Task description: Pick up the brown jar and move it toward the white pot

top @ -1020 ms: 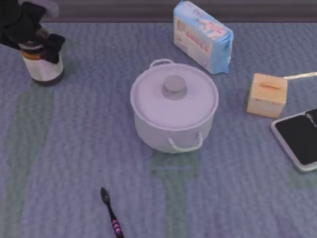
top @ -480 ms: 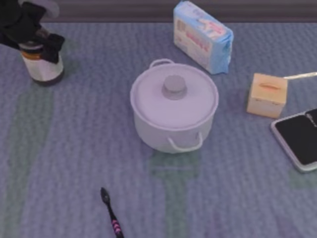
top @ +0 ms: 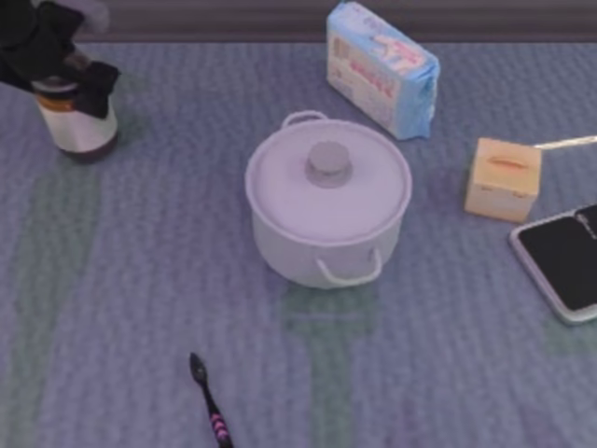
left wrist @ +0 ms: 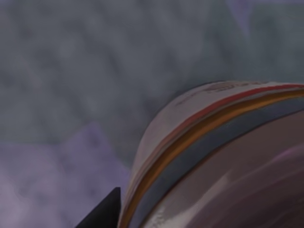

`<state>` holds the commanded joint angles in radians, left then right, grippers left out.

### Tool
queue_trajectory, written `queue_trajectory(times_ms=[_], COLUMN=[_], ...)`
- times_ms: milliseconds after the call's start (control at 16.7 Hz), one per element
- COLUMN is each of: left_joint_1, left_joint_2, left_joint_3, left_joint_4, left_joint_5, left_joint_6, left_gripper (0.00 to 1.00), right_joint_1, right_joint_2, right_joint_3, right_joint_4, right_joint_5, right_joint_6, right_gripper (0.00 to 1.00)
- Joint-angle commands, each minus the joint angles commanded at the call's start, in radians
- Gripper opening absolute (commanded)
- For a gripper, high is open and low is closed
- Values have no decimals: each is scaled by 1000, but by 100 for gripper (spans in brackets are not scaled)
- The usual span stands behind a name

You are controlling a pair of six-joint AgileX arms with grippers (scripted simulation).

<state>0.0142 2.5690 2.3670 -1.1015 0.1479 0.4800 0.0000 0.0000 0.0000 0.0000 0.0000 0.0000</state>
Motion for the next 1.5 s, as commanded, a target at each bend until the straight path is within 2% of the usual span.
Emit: queue_trajectory(times_ms=[540, 1020, 1200, 1500], left_joint_1=[23, 15, -31, -173], left_joint_2=[-445, -494, -515, -573], left_joint_3=[-433, -486, -540, -707], left_joint_4=[-10, -7, 30, 134], left_joint_5=[-3, -9, -43, -138], left_joint_6=[7, -4, -103, -415], left_gripper=[0, 0, 0, 0], right_joint_1=[0, 0, 0, 0], right_joint_2=[0, 0, 0, 0], right_joint_3=[0, 0, 0, 0], right_joint_4=[0, 0, 0, 0], right_joint_5=[0, 0, 0, 0], right_joint_6=[0, 0, 0, 0], right_gripper=[100, 100, 100, 100])
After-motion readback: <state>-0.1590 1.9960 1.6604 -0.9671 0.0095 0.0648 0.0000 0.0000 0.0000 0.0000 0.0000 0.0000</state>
